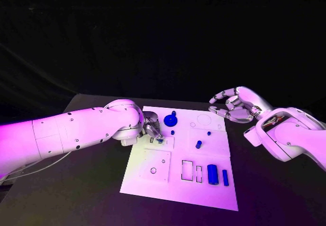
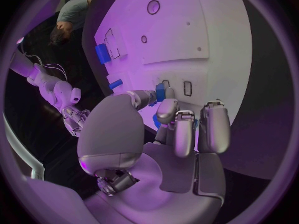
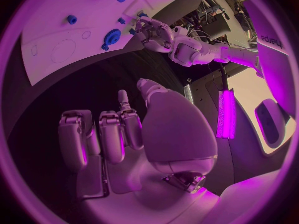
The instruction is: Assemble the parts on the task board
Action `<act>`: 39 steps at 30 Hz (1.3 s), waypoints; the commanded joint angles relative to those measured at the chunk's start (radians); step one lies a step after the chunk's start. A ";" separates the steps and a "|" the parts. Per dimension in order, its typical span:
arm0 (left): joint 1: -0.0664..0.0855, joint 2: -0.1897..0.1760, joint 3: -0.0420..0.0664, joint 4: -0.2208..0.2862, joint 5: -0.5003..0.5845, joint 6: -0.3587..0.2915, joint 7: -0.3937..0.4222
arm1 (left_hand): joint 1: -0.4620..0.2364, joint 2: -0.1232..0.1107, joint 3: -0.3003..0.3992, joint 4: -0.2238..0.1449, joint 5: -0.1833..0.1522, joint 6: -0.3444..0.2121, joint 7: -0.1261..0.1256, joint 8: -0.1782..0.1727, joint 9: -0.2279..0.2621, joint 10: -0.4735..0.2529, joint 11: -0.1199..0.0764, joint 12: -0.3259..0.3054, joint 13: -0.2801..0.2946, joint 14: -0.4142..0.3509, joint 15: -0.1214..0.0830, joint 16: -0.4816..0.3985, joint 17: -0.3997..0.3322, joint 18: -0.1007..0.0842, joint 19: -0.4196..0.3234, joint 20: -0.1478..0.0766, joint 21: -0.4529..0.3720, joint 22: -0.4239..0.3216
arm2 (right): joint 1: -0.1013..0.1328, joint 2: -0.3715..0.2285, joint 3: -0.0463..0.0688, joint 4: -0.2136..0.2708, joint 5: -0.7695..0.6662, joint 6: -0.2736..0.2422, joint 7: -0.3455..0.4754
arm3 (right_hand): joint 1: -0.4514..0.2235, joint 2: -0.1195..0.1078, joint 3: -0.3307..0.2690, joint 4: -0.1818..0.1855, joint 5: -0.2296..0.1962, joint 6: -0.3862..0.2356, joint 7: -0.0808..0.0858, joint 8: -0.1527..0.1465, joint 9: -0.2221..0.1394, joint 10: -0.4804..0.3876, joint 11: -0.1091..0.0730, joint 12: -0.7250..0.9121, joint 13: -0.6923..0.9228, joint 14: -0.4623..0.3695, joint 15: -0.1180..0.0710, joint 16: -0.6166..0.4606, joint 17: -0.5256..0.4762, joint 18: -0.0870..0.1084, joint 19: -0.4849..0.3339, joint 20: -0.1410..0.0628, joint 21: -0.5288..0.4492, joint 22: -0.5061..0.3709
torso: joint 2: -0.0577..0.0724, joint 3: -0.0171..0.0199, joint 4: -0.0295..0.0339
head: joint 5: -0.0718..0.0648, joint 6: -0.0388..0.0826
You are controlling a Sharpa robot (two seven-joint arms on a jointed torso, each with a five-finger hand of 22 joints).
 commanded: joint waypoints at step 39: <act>-0.008 0.008 -0.004 -0.002 -0.057 0.056 -0.021 | -0.048 -0.025 0.135 -0.168 -0.005 0.022 -0.030 0.016 0.029 0.017 -0.008 0.016 0.012 0.104 -0.013 0.004 0.263 -0.008 0.016 -0.003 0.009 0.015 | -0.003 -0.002 0.000 0.005 -0.007 -0.003 0.009 | -0.004 0.005 0.005 0.004 0.009 -0.002 -0.005 0.008 0.002 -0.001 -0.002 -0.003 0.131 0.087 -0.006 -0.004 0.197 0.007 0.047 -0.006 -0.004 0.211 | 0.000 -0.0001 0.0006 | -0.002 -0.005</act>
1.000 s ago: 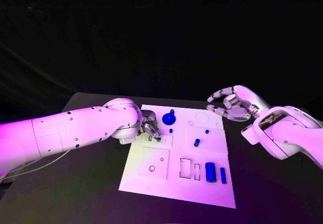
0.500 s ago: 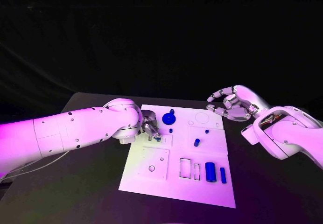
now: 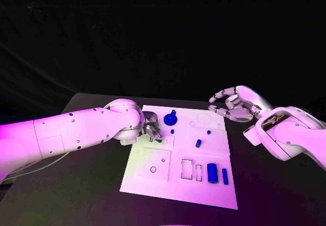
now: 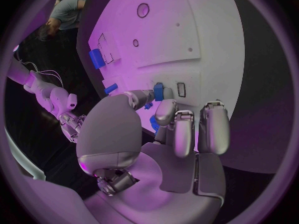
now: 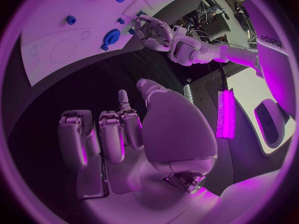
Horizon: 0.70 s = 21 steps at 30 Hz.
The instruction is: Assemble the parts on the task board
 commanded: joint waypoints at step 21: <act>-0.003 0.006 -0.003 -0.006 0.009 0.029 -0.010 | -0.146 0.012 0.016 -0.030 -0.018 0.044 -0.020 0.001 0.015 0.008 -0.006 0.021 0.016 0.104 -0.011 0.004 0.263 -0.011 0.011 -0.004 0.008 0.011 | -0.001 0.000 0.000 0.002 0.004 -0.002 0.008 | -0.011 0.005 0.002 0.002 0.003 -0.001 -0.005 0.007 0.002 -0.003 -0.002 -0.005 0.130 0.087 -0.006 -0.005 0.195 0.008 0.046 -0.006 -0.006 0.209 | 0.001 0.0001 -0.0002 | 0.001 0.002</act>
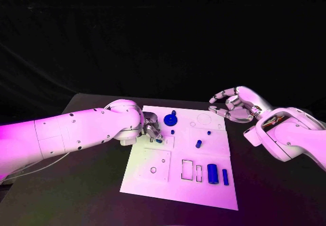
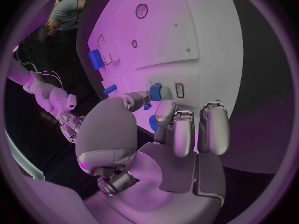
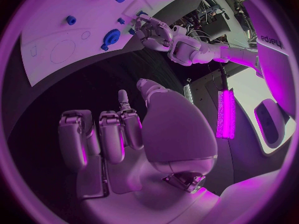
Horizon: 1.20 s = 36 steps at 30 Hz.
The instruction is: Assemble the parts on the task board
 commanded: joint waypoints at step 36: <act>-0.005 0.012 -0.005 -0.014 0.015 0.018 -0.011 | -0.057 0.005 -0.232 0.092 -0.004 0.022 0.002 -0.002 -0.007 0.012 -0.004 0.020 0.019 0.104 -0.005 0.004 0.263 -0.014 0.016 -0.003 0.007 0.014 | -0.003 0.000 0.000 0.000 0.015 -0.001 0.006 | -0.072 0.022 -0.018 0.004 -0.088 -0.010 -0.009 0.021 0.007 -0.003 -0.005 -0.005 0.128 0.087 -0.008 -0.006 0.193 0.009 0.044 -0.008 -0.011 0.208 | 0.000 0.0005 0.0002 | -0.002 -0.004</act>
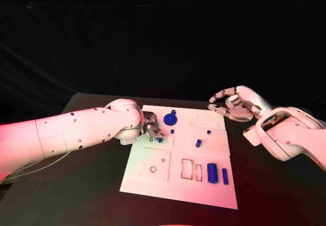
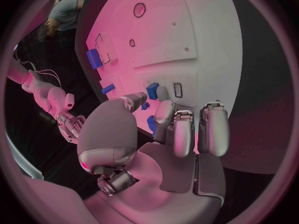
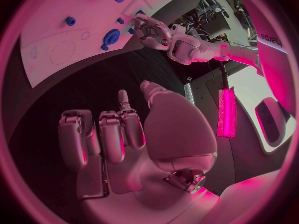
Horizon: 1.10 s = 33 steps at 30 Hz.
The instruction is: Assemble the parts on the task board
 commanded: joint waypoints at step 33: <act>0.038 -0.047 0.077 0.017 0.005 0.023 0.007 | 0.021 0.011 -0.082 0.000 0.001 -0.065 0.037 -0.081 -0.044 -0.068 0.025 -0.100 -0.115 0.104 0.015 0.004 0.264 -0.008 -0.011 0.011 -0.013 -0.019 | -0.011 0.002 0.000 -0.020 -0.001 -0.006 0.005 | -0.014 -0.001 -0.007 -0.001 -0.005 -0.003 -0.002 0.006 0.001 0.000 -0.005 -0.003 0.131 0.087 -0.009 -0.005 0.196 0.008 0.046 -0.008 -0.002 0.209 | 0.002 -0.0008 -0.0001 | -0.005 0.018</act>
